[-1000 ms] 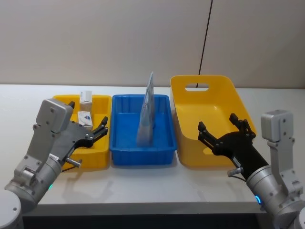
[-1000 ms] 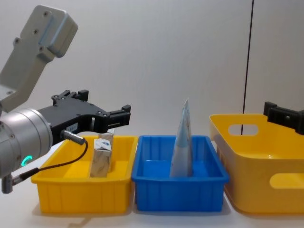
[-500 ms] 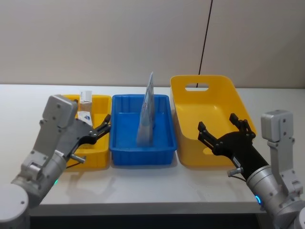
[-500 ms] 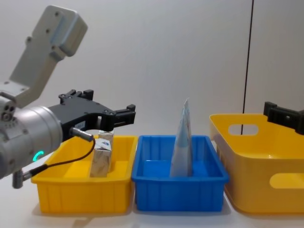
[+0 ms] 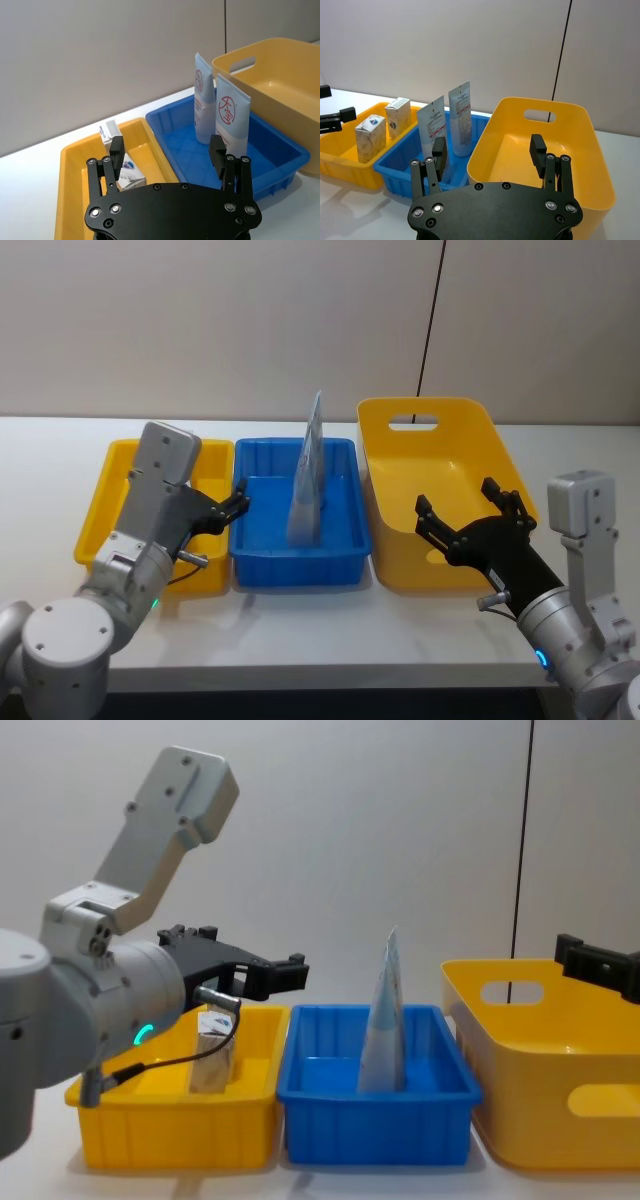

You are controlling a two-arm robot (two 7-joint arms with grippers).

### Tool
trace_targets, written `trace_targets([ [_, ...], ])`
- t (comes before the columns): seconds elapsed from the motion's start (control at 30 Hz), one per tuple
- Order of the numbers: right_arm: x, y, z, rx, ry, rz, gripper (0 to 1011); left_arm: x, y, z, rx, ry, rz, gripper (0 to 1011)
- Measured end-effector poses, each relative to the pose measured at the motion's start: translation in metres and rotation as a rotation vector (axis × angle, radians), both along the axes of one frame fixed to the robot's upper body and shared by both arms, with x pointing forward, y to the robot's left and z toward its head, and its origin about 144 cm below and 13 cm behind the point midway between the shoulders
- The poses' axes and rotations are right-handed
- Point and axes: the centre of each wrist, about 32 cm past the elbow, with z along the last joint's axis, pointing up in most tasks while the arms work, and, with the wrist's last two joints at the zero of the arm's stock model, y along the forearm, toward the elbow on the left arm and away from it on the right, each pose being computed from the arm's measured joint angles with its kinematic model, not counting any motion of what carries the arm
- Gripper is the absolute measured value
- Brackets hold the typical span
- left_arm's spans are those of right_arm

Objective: Bimanual collaborative sorting of washing and personal care products

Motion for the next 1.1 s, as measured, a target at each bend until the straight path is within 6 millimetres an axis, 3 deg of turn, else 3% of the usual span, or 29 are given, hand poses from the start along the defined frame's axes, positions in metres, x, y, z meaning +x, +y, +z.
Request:
trace_targets([
  [0.67, 0.000, 0.000, 0.000, 0.000, 0.000, 0.000, 1000, -0.012, -0.026, -0.007, -0.030, 0.104, 0.117, 1001],
  [1.1, 0.000, 0.000, 0.000, 0.000, 0.000, 0.000, 1000, -0.006, -0.030, -0.012, -0.052, 0.149, 0.141, 1001],
])
